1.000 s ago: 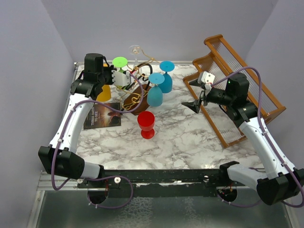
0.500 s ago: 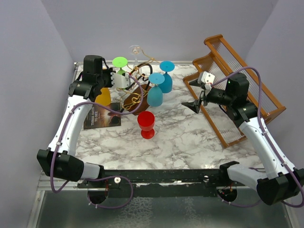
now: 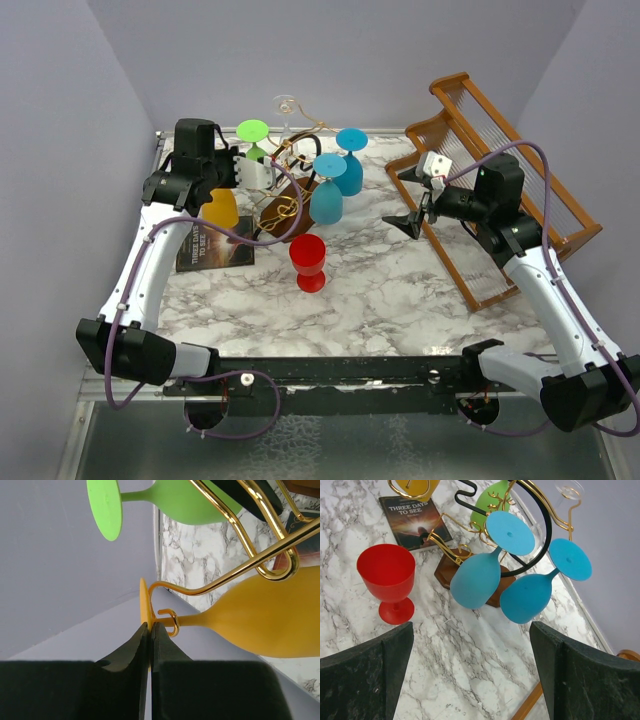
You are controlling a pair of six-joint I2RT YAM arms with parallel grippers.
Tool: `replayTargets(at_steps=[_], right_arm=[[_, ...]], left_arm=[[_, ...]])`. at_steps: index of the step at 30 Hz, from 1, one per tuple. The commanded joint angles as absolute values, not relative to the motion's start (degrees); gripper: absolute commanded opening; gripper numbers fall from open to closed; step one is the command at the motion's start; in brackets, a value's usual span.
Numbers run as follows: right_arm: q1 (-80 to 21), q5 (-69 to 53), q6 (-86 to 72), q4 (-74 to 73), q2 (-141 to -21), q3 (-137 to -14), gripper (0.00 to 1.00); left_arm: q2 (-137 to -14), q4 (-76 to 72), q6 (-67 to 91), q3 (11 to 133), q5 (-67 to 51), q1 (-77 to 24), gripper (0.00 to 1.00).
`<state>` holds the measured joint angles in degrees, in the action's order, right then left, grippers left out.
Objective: Place the wine glass upside down on the wine glass rack
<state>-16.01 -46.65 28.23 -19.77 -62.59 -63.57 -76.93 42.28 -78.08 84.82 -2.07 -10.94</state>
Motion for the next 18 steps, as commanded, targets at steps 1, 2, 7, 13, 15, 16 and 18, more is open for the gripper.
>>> replayTargets(at_steps=[1, 2, 7, 13, 15, 16, 18], right_arm=[[-15.6, -48.0, 29.3, -19.7, -62.6, -63.3, 0.99], [-15.6, -47.9, 29.4, -19.7, -62.6, -63.3, 0.99], [-15.6, -47.3, 29.6, -19.5, -62.9, -63.0, 0.99], [-15.6, -47.5, 29.7, -19.5, -63.1, -63.0, 0.99], [-15.6, -47.2, 29.7, -19.6, -63.2, -63.2, 0.99], [-15.6, -47.0, 29.7, -19.9, -63.4, -63.4, 0.99], [-15.6, -47.1, 29.7, -19.8, -63.4, -63.2, 0.99]], left_arm=[[-75.6, 43.8, -77.5, 85.4, -4.7, -10.7, 0.07], [-75.5, 43.6, -77.3, 85.2, -4.8, -10.7, 0.08], [-75.6, 44.6, -76.7, 85.5, -5.8, -10.7, 0.11], [-75.9, 45.3, -76.9, 85.0, -6.4, -10.7, 0.17], [-75.8, 45.7, -76.8, 85.1, -6.5, -10.7, 0.18], [-75.9, 46.3, -76.9, 85.4, -6.7, -10.7, 0.18], [-76.1, 47.0, -77.0, 86.0, -7.3, -10.7, 0.19]])
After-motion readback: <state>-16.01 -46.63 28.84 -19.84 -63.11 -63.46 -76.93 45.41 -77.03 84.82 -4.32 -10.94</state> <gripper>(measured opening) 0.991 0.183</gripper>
